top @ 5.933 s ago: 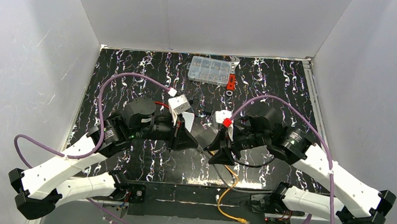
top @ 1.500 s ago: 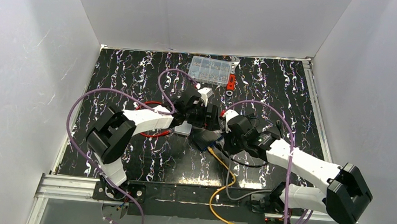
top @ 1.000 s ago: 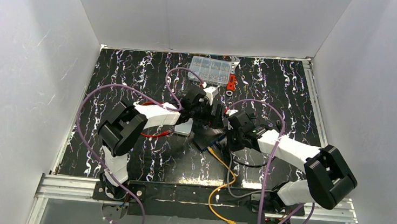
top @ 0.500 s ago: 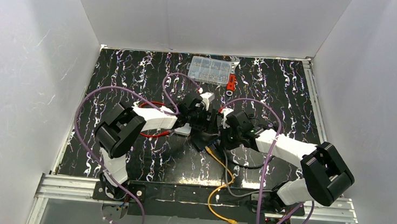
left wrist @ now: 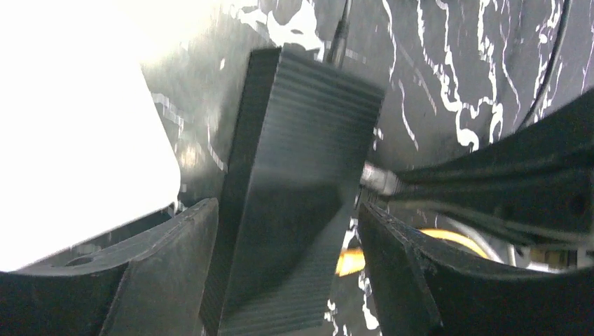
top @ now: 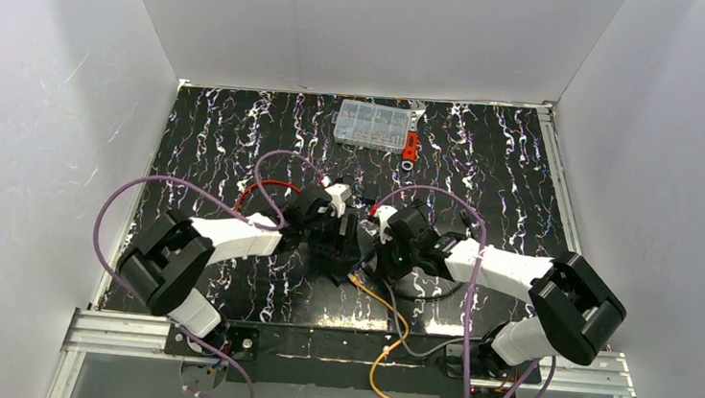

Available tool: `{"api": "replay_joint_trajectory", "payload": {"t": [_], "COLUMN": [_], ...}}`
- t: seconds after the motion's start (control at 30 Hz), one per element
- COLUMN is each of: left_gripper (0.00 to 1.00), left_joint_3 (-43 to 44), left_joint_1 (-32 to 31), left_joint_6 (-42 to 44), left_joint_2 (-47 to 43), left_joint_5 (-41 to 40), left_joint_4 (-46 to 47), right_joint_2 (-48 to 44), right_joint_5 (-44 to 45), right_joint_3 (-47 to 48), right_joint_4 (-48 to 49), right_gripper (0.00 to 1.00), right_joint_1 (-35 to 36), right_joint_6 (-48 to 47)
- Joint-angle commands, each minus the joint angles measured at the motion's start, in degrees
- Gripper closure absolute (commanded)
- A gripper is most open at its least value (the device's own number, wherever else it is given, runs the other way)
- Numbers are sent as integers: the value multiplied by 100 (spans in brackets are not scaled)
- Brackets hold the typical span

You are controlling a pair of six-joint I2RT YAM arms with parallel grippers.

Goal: Insert the plug into the switch port
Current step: Insert the connector into the switch port.

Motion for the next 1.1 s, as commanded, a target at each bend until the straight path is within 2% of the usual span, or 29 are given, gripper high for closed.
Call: {"api": "replay_joint_trajectory", "payload": {"t": [0.0,0.13,0.3,0.53,0.77,1.07], "left_gripper": [29,29,27,26,26,27], "left_joint_3": [-543,-857,-551,141,742,996], "left_joint_1": [21,12,11,27,42,106], "left_joint_6": [-217,-286,29,317,477,527], "left_joint_2": [-816,-1371,-1544,-552,416,700], "left_joint_5": [-19,-58,-336,-479,-350,-213], "left_joint_4": [-234,-343,-647,-409,-212,-223], "right_joint_2": [-358,-556,-489,-203,-158,-122], "right_joint_5": [-80,91,1022,1362,1138,1047], "right_joint_3": [-275,-265,-68,14,-189,-364], "right_joint_4": [-167,-344,-525,-225,336,987], "right_gripper": [99,99,99,99,99,99], "right_joint_1": [169,248,244,246,244,246], "right_joint_6": [47,200,320,184,-27,-189]}}
